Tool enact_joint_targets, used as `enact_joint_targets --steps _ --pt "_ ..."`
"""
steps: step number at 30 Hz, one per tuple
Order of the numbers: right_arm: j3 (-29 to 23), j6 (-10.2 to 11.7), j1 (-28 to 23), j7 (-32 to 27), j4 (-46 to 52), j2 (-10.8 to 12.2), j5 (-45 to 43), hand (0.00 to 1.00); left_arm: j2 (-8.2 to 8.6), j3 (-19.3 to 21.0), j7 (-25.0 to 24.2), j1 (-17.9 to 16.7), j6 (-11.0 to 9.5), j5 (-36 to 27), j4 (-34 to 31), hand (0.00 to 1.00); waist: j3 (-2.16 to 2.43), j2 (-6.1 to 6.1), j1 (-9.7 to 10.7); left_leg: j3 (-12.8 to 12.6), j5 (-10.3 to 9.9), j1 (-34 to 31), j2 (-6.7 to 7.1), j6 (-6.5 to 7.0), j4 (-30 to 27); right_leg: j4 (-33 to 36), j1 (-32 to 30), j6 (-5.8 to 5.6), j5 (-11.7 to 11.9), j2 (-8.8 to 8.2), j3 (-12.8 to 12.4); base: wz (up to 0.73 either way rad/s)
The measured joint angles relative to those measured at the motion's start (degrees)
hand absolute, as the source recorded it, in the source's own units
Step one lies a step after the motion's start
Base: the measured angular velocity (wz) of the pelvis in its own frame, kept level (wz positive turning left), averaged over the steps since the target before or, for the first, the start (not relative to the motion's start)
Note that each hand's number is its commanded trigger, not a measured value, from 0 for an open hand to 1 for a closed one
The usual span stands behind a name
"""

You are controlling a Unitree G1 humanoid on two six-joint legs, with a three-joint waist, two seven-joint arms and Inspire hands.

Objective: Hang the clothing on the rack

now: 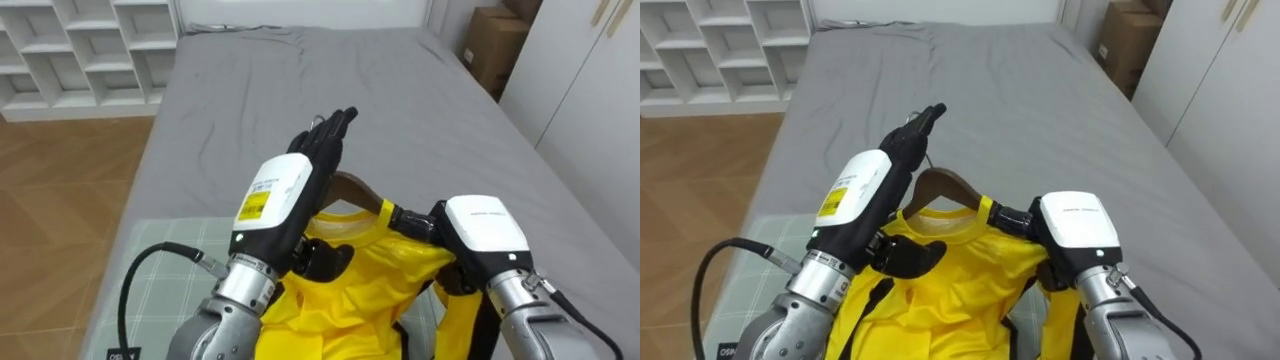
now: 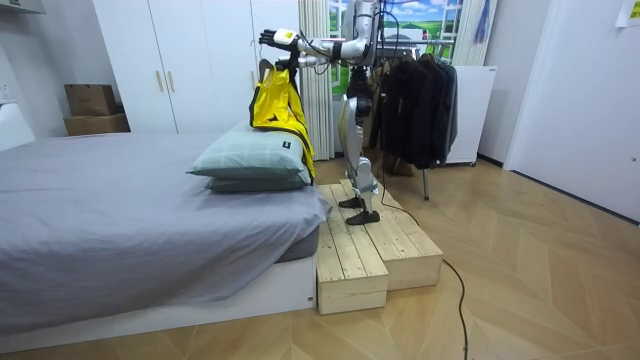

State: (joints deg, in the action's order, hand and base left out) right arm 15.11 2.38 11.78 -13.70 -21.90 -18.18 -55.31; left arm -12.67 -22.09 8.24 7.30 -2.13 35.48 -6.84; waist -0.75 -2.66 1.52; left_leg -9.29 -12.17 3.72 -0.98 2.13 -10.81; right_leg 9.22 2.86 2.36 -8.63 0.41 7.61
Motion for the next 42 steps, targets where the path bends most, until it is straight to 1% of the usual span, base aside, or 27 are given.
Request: enact_joint_targets --steps 3,5,7,9,12,15,18,21,23,26,29,31,34,38,41,42 --pt "-0.01 -0.01 -0.01 -0.68 0.00 0.00 1.39 1.00 -0.04 -0.67 0.00 0.00 0.01 0.02 0.00 0.00 0.10 -0.06 0.02 0.02 0.00 0.07 -0.01 0.00 -0.22 0.35 0.00 -0.01 -0.01 -0.03 0.00 0.00" --pt "-0.03 -0.01 -0.08 -1.20 0.00 0.01 1.53 1.00 -0.12 -0.69 0.00 0.00 0.01 -0.03 0.00 0.00 0.29 -0.17 0.13 0.02 0.00 0.06 0.00 0.00 -0.41 0.44 0.02 -0.01 -0.01 -0.06 -0.05 0.00" --pt "-0.05 0.04 -0.23 -1.83 0.01 0.02 1.57 1.00 -0.39 -0.69 0.01 0.00 0.01 -0.27 0.00 0.00 0.58 -0.42 0.35 -0.01 0.00 0.23 0.00 0.00 -0.51 0.54 0.10 -0.01 0.00 -0.06 -0.11 0.00" --pt "-0.07 0.11 -0.34 -2.53 0.01 0.05 1.73 1.00 -0.38 -0.69 0.01 0.00 0.00 -0.70 0.00 0.00 0.68 -0.52 0.47 -0.07 0.00 0.46 0.00 0.00 -0.51 0.61 0.20 -0.01 0.00 -0.07 -0.23 -0.02" --pt "-0.20 0.27 -1.33 -3.84 0.01 0.47 3.24 1.00 -0.33 -0.80 0.00 -0.01 -0.26 -0.92 0.01 0.00 0.69 -0.52 0.53 -0.24 0.00 1.04 0.01 0.00 -0.51 0.65 0.54 -0.01 -0.01 -0.07 -0.64 -0.02" --pt "-0.66 0.71 -2.07 -3.96 -0.02 1.19 3.34 1.00 -0.25 -0.79 0.00 -0.42 -0.41 -0.93 0.02 0.00 0.67 -0.50 0.46 -1.04 0.00 1.73 -0.07 0.00 -0.46 0.70 1.15 0.00 0.00 0.01 -1.27 -0.10" --pt "-1.10 0.91 -2.17 -3.97 -0.06 1.18 3.79 1.00 0.08 -0.75 0.01 -0.86 -0.75 -0.96 0.02 0.00 0.66 -0.50 0.46 -1.42 0.00 1.94 -0.08 0.00 -0.35 0.80 1.11 0.00 0.00 0.03 -1.67 -0.08" --pt "-1.87 1.99 -2.17 -4.05 -0.79 1.21 4.34 1.00 0.28 -0.75 0.01 -0.87 -1.20 -0.99 0.05 0.00 0.63 -0.45 0.50 -1.52 0.00 2.02 -0.08 0.00 -0.34 0.67 1.01 0.00 0.00 0.02 -1.77 -0.01" --pt "-2.64 2.63 -2.17 -4.05 -1.22 1.24 5.73 1.00 0.19 -0.75 0.01 -0.87 -1.92 -1.05 0.05 0.00 0.55 -0.31 0.61 -1.51 0.00 2.01 -0.07 0.00 -0.22 0.62 1.07 -0.01 0.00 0.03 -1.76 0.00" --pt "-3.31 2.94 -2.17 -4.48 -1.49 1.25 6.60 1.00 0.14 -0.75 0.03 -0.87 -2.21 -1.07 0.05 0.00 0.48 -0.01 0.61 -1.51 0.00 1.98 -0.08 0.00 0.00 0.55 1.07 -0.01 0.00 0.09 -1.85 0.00" --pt "-3.42 3.10 -2.16 -4.48 -1.84 1.27 7.91 1.00 0.47 -0.75 0.11 -0.87 -2.31 -1.06 0.05 0.00 0.25 0.44 0.65 -1.54 0.00 1.95 -0.09 0.00 0.10 0.53 1.04 -0.01 0.00 0.13 -1.95 0.00" --pt "-3.42 3.28 -2.16 -4.49 -1.94 1.27 8.25 1.00 0.49 -0.75 0.19 -0.87 -2.50 -1.07 0.05 0.00 -0.04 0.90 0.76 -1.55 0.00 1.91 -0.09 0.00 0.20 0.50 0.99 -0.01 0.00 0.14 -1.98 0.00" --pt "-3.43 3.53 -2.17 -4.49 -2.20 1.26 8.50 1.00 0.41 -0.72 0.32 -0.87 -2.61 -1.03 0.04 0.00 -0.01 1.06 0.95 -1.52 0.00 1.93 -0.13 0.00 0.39 0.40 0.99 0.00 0.00 0.25 -2.00 0.00" --pt "-3.98 4.32 -2.17 -4.72 -2.22 1.25 9.27 1.00 0.39 -0.48 1.16 -0.88 -3.47 -0.89 -0.36 0.00 0.03 1.07 1.00 -1.52 0.00 1.86 -0.14 0.00 0.39 0.44 0.87 0.00 0.00 0.25 -2.02 0.00" --pt "-5.40 5.05 -2.30 -5.66 -2.21 1.21 10.88 1.00 0.15 0.40 2.77 -0.89 -4.15 -0.82 -3.74 0.00 0.11 1.07 0.90 -1.51 0.00 1.40 -0.10 0.00 0.32 0.49 0.41 0.00 0.00 0.19 -1.99 0.00" --pt "-5.72 5.20 -2.44 -6.64 -2.21 1.19 11.20 1.00 0.01 1.35 3.88 -0.93 -4.67 -0.97 -5.21 0.00 0.22 1.15 0.91 -1.51 0.00 1.37 -0.10 0.00 0.30 0.53 0.40 0.00 0.00 0.16 -1.88 0.00"
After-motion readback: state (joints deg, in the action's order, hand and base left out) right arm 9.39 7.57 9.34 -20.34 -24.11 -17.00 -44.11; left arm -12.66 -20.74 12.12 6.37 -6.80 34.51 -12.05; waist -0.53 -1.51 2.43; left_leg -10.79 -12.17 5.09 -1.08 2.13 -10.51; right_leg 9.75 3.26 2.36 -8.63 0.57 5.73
